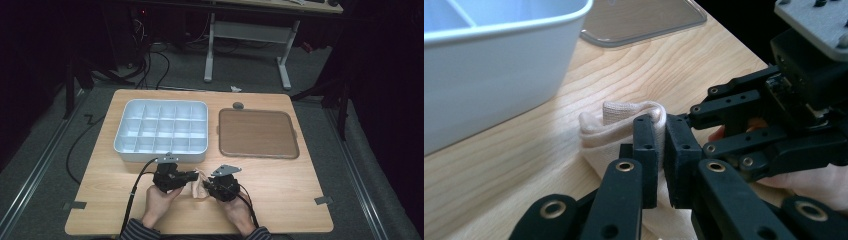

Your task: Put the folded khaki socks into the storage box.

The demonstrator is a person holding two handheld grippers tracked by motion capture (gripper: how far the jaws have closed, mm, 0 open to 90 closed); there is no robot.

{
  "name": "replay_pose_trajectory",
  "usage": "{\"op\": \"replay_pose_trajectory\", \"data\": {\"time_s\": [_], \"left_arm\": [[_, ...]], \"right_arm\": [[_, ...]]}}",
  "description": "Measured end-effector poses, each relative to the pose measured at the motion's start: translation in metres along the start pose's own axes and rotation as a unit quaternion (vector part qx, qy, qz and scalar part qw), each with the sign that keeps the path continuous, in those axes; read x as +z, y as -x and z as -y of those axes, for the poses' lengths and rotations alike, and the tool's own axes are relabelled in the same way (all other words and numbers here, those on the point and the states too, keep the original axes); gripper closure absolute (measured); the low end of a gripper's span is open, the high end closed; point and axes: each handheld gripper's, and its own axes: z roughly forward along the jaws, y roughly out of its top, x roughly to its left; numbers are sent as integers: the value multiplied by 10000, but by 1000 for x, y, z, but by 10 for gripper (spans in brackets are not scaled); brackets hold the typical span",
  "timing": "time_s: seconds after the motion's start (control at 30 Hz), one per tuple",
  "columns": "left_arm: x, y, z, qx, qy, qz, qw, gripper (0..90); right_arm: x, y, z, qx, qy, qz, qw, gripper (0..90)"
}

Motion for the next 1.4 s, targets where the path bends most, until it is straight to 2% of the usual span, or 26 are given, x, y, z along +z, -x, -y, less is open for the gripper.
{"op": "replay_pose_trajectory", "data": {"time_s": [0.1,0.3,0.53,0.83,1.07,1.17,1.4], "left_arm": [[6,1,-3,13,-37,33,10000,852],[17,-2,-4,23,-176,-74,9998,851],[22,-2,-3,67,-303,-109,9995,851],[25,-1,-2,98,-350,-144,9992,853],[24,-3,-2,94,-372,-154,9991,852],[23,-3,-3,104,-371,-164,9991,852],[25,-2,-2,144,-433,-197,9988,852]], "right_arm": [[1,0,0,-43,14,-24,10000,756],[1,1,0,-39,32,-73,10000,755],[1,1,0,-37,49,-52,10000,729],[1,2,0,-6,36,-112,9999,748],[-4,5,2,131,54,-100,9998,650],[-10,6,2,137,120,-75,9998,652],[-26,7,7,123,265,-63,9996,736]]}}
